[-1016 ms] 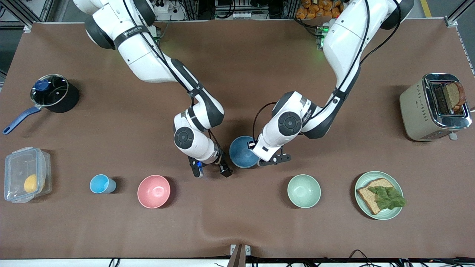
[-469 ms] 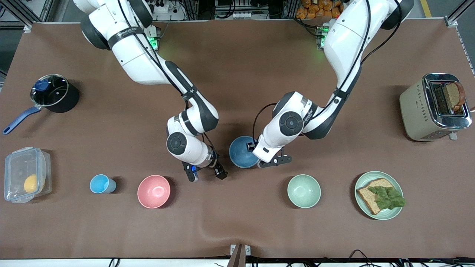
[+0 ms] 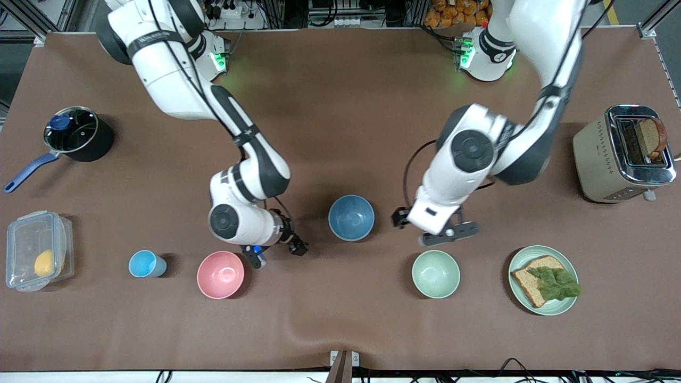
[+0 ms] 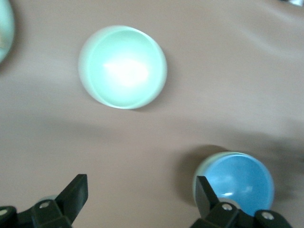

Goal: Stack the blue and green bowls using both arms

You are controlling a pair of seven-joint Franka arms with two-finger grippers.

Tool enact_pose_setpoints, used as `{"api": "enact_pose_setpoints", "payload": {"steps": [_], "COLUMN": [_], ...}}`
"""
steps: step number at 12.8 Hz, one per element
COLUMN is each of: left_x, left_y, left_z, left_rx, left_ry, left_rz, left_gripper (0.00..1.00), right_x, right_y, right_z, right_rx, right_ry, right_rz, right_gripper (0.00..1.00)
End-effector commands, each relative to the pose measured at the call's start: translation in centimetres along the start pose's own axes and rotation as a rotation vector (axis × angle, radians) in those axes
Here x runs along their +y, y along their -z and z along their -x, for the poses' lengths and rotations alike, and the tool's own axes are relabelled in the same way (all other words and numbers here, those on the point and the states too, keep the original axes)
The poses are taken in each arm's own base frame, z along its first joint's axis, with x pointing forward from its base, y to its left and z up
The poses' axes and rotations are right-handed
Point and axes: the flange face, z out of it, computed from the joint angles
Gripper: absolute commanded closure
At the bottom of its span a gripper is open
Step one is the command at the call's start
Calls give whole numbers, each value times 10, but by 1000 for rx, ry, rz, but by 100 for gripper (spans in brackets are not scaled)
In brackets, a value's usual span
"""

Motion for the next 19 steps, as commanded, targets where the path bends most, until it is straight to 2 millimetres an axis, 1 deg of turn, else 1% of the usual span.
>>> {"api": "enact_pose_setpoints", "payload": {"steps": [1,2,3,4,5,6,7,8,9,10,11,12,13,14,15,16,18,19], "left_x": [-49,-67,-88,-111,-131,-137,-143,-156,-163,-166,-173,-176,-181,-185,-198,-206,-224,-232], "left_y": [70,97,119,140,157,158,159,165,167,169,171,173,179,182,188,190,198,199], "left_z": [11,9,6,3,1,7,9,9,17,23,23,23,24,26,23,21,19,17], "left_rx": [16,35,44,51,59,45,28,24,0,-14,-19,-19,-18,-27,-28,-38,-45,-55], "left_ry": [-9,5,-4,-47,-57,-41,-37,-31,-35,-32,-20,-25,-43,-78,-94,-117,-159,-192], "left_rz": [-87,-87,-95,-101,-103,-117,-122,-128,-142,-138,-130,-124,-111,-88,-79,-56,-25,-24], "left_gripper": [0,0,0,0,0,0,0,0,0,0,0,0,0,0,0,0,0,0], "right_x": [23,28,38,51,64,74,85,101,112,125,143,156,176,192,206,221,239,247], "right_y": [58,78,97,118,138,154,164,174,186,198,219,243,272,298,323,345,374,391], "right_z": [-20,-23,-35,-54,-71,-76,-74,-82,-79,-73,-80,-92,-109,-114,-114,-111,-94,-80], "right_rx": [-38,-35,-39,-46,-56,-62,-49,-39,-33,-17,33,76,100,123,152,168,184,213], "right_ry": [97,143,180,206,247,325,409,456,516,581,650,737,819,904,969,987,968,961], "right_rz": [46,48,57,48,44,54,74,88,88,103,126,129,109,102,108,110,137,159], "right_gripper": [0,0,0,0,0,0,0,0,0,0,0,0,0,0,0,0,0,0]}}
